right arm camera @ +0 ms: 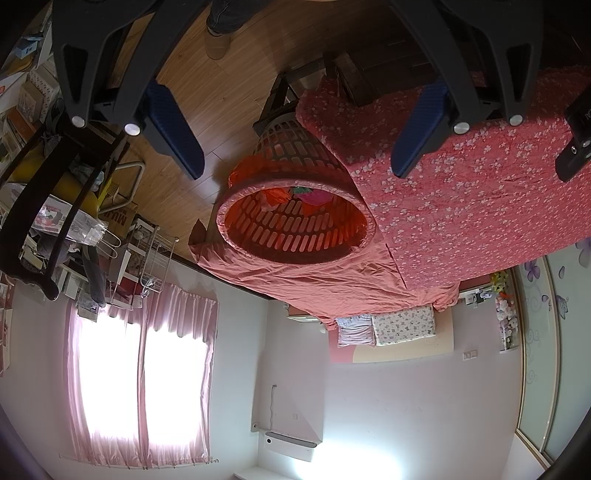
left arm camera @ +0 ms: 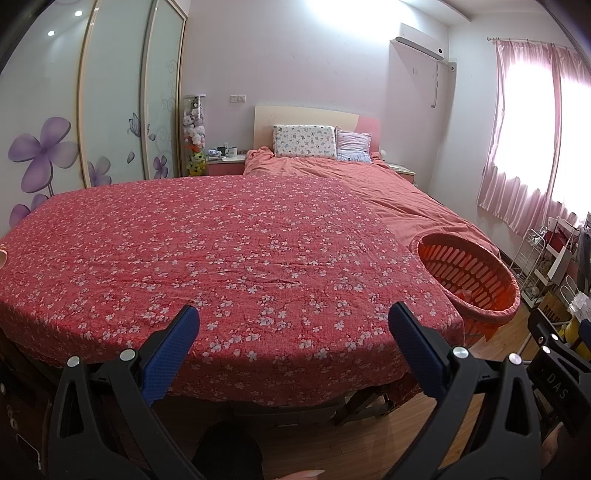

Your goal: Collect trash

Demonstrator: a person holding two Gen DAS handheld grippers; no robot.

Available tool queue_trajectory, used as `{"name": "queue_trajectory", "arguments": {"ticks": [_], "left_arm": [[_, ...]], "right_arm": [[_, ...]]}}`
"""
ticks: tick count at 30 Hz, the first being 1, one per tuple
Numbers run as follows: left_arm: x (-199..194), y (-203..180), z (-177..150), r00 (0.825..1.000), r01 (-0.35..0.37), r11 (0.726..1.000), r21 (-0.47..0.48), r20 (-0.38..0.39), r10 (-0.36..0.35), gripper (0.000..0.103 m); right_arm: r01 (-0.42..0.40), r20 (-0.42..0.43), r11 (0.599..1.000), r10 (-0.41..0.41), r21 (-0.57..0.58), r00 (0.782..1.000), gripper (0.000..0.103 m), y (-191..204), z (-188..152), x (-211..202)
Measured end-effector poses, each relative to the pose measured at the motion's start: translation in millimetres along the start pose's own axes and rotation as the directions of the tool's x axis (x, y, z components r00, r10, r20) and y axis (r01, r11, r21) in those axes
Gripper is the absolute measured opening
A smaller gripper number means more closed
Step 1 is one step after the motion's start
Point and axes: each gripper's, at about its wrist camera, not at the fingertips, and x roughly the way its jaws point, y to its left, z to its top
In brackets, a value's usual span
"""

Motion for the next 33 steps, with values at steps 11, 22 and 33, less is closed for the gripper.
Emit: {"name": "queue_trajectory", "arguments": {"ticks": [11, 22, 33], "left_arm": [[0.0, -1.2, -0.1, 1.0, -0.001, 1.0, 0.001, -0.001, 0.001, 0.101], [0.0, -1.5, 0.0, 1.0, -0.002, 1.0, 0.0, 0.0, 0.002, 0.101], [0.4, -1.0, 0.1, 1.0, -0.002, 1.0, 0.002, -0.002, 0.002, 0.101]], "right_arm": [[0.001, -0.004, 1.0, -0.001, 0.002, 1.0, 0.099, -1.0, -0.1, -1.0], [0.001, -0.004, 1.0, -0.001, 0.001, 1.0, 0.099, -1.2, 0.7, -0.4], [0.001, -0.005, 1.0, -0.001, 0.002, 1.0, 0.099, -2.3, 1.2, -0.4]]}}
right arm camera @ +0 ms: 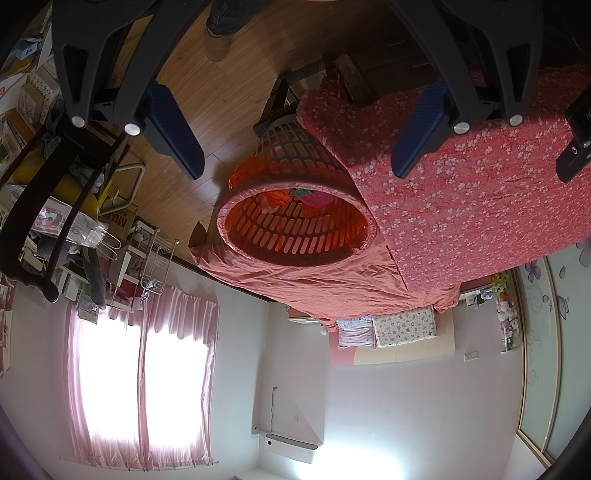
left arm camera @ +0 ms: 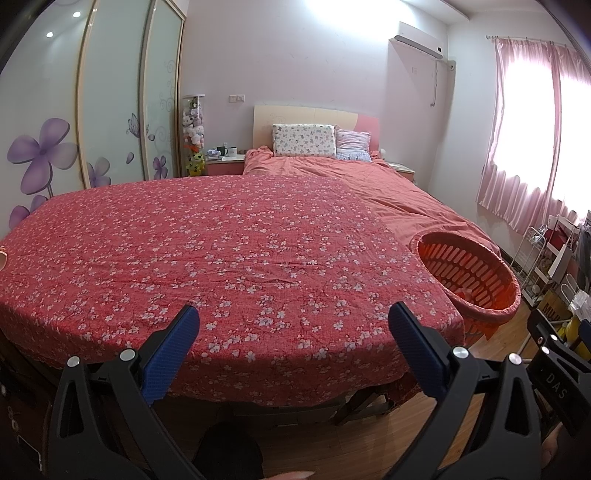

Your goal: Collect trash

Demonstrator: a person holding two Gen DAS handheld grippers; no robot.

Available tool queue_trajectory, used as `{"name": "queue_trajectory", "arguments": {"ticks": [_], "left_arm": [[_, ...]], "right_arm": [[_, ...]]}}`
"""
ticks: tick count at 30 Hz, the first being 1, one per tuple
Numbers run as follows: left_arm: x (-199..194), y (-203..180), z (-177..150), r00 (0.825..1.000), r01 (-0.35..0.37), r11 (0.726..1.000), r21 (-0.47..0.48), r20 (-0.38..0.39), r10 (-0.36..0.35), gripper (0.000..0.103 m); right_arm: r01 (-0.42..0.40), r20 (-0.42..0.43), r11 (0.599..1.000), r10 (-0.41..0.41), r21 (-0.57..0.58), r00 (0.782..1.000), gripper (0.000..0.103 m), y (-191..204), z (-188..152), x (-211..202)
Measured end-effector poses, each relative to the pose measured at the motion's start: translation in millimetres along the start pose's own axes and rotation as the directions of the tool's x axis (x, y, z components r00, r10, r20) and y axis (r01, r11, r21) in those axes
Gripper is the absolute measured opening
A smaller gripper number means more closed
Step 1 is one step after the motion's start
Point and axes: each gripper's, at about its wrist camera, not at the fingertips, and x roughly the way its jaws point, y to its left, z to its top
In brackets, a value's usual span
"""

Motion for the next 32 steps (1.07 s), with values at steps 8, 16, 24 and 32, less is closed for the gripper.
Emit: {"name": "queue_trajectory", "arguments": {"ticks": [8, 16, 24, 32], "left_arm": [[0.6, 1.1, -0.5, 1.0, -0.001, 1.0, 0.002, 0.0, 0.001, 0.101], [1.2, 1.3, -0.8, 1.0, -0.002, 1.0, 0.003, -0.001, 0.002, 0.101], [1.3, 5.9, -1.1, 1.0, -0.004, 1.0, 0.016, 0.003, 0.004, 0.101], [2.5, 9.6, 0.7, 1.0, -0.004, 1.0, 0.017, -0.006, 0.004, 0.101]], "right_arm": [[0.0, 0.0, 1.0, 0.0, 0.0, 1.0, 0.099, -0.2, 0.2, -0.3], [0.0, -0.004, 1.0, 0.0, 0.0, 1.0, 0.099, -0.6, -1.3, 0.2], [0.0, -0.005, 1.0, 0.0, 0.0, 1.0, 0.099, -1.0, -2.2, 0.1], [0.0, -0.007, 1.0, 0.0, 0.0, 1.0, 0.099, -0.3, -2.7, 0.6]]}}
